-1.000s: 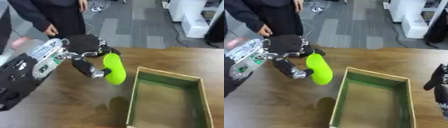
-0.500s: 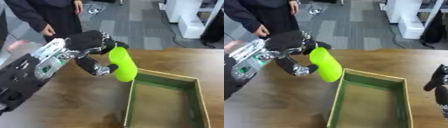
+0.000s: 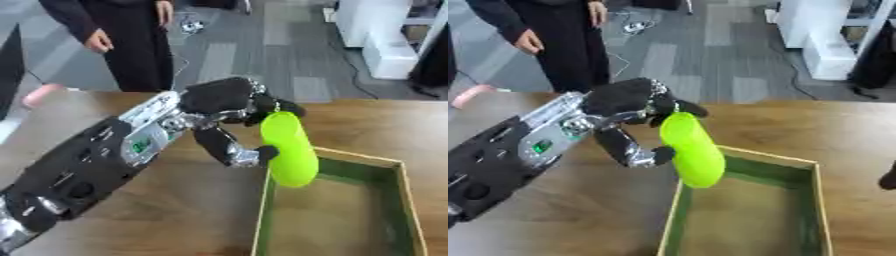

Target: Pick up objects on the table and place them in the box.

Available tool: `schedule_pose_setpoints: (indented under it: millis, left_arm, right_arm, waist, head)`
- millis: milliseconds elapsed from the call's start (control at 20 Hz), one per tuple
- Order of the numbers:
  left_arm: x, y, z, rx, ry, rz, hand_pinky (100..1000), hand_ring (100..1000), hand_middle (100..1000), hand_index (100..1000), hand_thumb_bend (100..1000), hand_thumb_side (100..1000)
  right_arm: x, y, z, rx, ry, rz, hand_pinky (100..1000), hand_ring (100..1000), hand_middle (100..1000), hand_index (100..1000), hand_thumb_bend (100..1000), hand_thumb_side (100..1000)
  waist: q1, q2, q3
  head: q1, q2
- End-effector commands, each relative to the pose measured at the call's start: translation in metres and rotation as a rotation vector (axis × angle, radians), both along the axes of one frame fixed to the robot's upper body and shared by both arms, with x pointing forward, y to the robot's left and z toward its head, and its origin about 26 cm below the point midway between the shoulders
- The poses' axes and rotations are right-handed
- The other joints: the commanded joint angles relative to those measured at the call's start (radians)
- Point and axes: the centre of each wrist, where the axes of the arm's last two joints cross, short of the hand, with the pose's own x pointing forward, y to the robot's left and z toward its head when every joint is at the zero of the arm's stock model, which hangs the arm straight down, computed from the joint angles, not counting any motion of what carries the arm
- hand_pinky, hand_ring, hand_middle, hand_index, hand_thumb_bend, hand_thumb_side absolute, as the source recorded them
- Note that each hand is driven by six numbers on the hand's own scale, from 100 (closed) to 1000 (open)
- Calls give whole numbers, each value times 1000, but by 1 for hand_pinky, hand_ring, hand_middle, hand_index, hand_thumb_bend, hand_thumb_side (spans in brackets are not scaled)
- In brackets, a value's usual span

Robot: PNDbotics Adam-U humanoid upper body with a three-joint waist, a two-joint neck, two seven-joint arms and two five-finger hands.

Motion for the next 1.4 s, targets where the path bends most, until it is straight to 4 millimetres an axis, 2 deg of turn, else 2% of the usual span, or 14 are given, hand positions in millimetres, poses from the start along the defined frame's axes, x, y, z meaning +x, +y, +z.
schedule_pose_setpoints:
  millis: [50,200,300,350,400,450,550,600,650,800,1050,1250,1300,1400]
  left_arm:
    - [1,-6,8,-13,2,-49,100,100,195,406,1000,1000]
    - [0,-10,7,3,10,-78,100,100,199,412,1000,1000]
    - [0,-12,6,11,5,-93,100,137,269,428,1000,1000]
    - [0,-13,5,20,-1,-98,142,340,419,566,1000,1000]
    - [1,-13,4,49,-10,-96,328,513,568,712,1000,1000]
    - [2,-13,2,99,-18,-84,546,714,775,853,1000,1000]
    - [6,-13,-6,213,-22,-42,787,878,933,987,1000,1000]
    - [7,-13,-10,257,-15,-21,910,954,1000,1000,1000,1000]
    - [9,-14,-13,291,-11,-7,985,1000,1000,1000,1000,1000]
    - [12,-15,-21,338,-6,5,1000,1000,1000,1000,1000,1000]
    - [15,-14,-24,254,1,19,1000,1000,1000,1000,942,1000]
    - [7,-9,2,96,-74,52,1000,1000,1000,1000,878,1000]
    - [1,-3,13,29,-115,74,980,998,1000,987,937,1000]
    - [-17,9,31,-53,-209,126,867,916,956,908,893,1000]
  right_arm:
    - [-1,-2,11,0,-31,13,210,299,370,445,100,1000]
    - [-1,-2,13,1,-33,19,211,300,370,444,100,1000]
    - [-1,-3,13,2,-33,22,211,300,370,444,100,1000]
    - [-1,-3,14,3,-34,23,211,301,371,444,100,1000]
    - [-1,-3,14,3,-35,25,212,301,371,443,100,1000]
    - [-1,-3,14,3,-36,27,212,301,371,443,100,1000]
    - [-1,-2,15,4,-39,32,213,301,371,443,100,1000]
    - [-1,-2,16,5,-41,36,213,302,371,443,100,1000]
    - [0,-2,16,5,-43,40,213,302,371,443,100,1000]
    - [0,0,18,6,-50,54,214,303,372,443,100,1000]
    - [1,1,23,8,-56,70,213,302,371,443,100,1000]
    - [0,-2,21,5,-44,57,212,302,371,443,100,1000]
    - [0,-4,20,3,-39,50,213,302,371,443,100,1000]
    - [-1,-7,16,-1,-27,31,210,299,368,442,100,1000]
  waist:
    - [1,-12,-4]
    - [3,-13,-7]
    - [3,-13,-8]
    - [3,-13,-8]
    - [4,-13,-9]
    - [4,-13,-10]
    - [5,-12,-13]
    - [5,-11,-14]
    - [6,-10,-16]
    - [8,-7,-21]
    - [13,-3,-30]
    - [16,-9,-14]
    - [16,-11,-5]
    - [16,-16,19]
  head:
    - [14,-15]
    - [11,-16]
    - [9,-18]
    - [8,-18]
    - [7,-19]
    - [7,-19]
    - [8,-18]
    - [8,-18]
    - [8,-17]
    - [8,-19]
    - [10,-22]
    - [-1,-21]
    - [-10,-23]
    - [-32,-27]
